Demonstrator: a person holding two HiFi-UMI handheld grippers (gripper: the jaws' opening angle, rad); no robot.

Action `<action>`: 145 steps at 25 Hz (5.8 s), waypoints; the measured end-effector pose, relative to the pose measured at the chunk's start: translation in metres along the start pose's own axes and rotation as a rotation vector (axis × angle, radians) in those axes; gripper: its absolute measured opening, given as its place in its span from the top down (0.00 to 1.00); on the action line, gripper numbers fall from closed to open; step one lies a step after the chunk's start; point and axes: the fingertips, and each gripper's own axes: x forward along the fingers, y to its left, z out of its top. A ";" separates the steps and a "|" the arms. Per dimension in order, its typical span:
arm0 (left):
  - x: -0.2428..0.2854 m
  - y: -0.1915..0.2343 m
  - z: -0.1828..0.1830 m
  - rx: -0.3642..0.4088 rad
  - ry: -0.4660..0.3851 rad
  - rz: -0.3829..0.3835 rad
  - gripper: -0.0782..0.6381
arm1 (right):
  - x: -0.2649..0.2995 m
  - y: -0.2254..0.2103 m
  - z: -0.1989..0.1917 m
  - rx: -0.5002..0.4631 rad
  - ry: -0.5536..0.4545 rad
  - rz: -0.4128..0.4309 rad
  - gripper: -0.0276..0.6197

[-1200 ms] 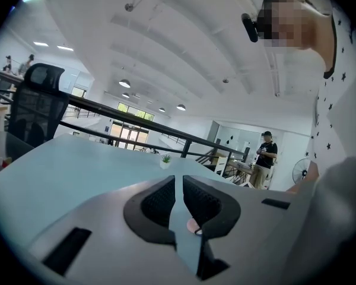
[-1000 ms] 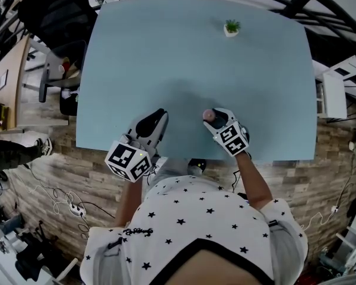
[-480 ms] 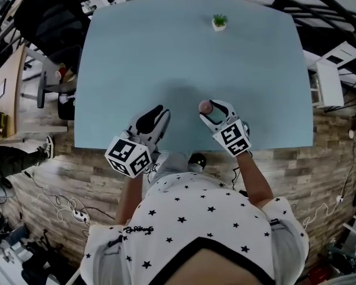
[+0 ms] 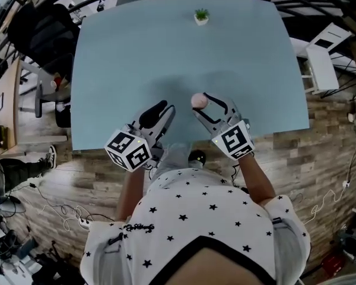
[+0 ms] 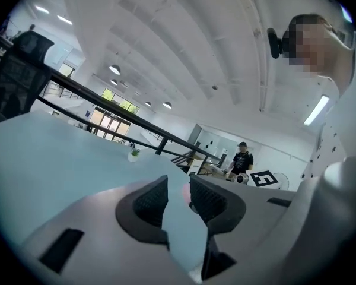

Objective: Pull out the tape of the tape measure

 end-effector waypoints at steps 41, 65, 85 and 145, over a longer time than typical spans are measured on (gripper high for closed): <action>-0.010 -0.108 -0.009 -0.072 -0.029 -0.278 0.77 | -0.098 0.063 0.059 -0.212 -0.140 -0.089 0.65; -0.017 -0.125 -0.013 -0.062 -0.027 -0.322 0.77 | -0.108 0.058 0.042 -0.312 -0.038 -0.173 0.95; -0.018 -0.115 0.001 -0.069 -0.080 -0.303 0.77 | -0.130 0.001 0.035 -0.076 -0.081 -0.364 0.95; -0.054 -0.053 0.028 0.028 -0.179 -0.094 0.77 | -0.180 -0.062 0.018 0.088 -0.091 -0.630 0.95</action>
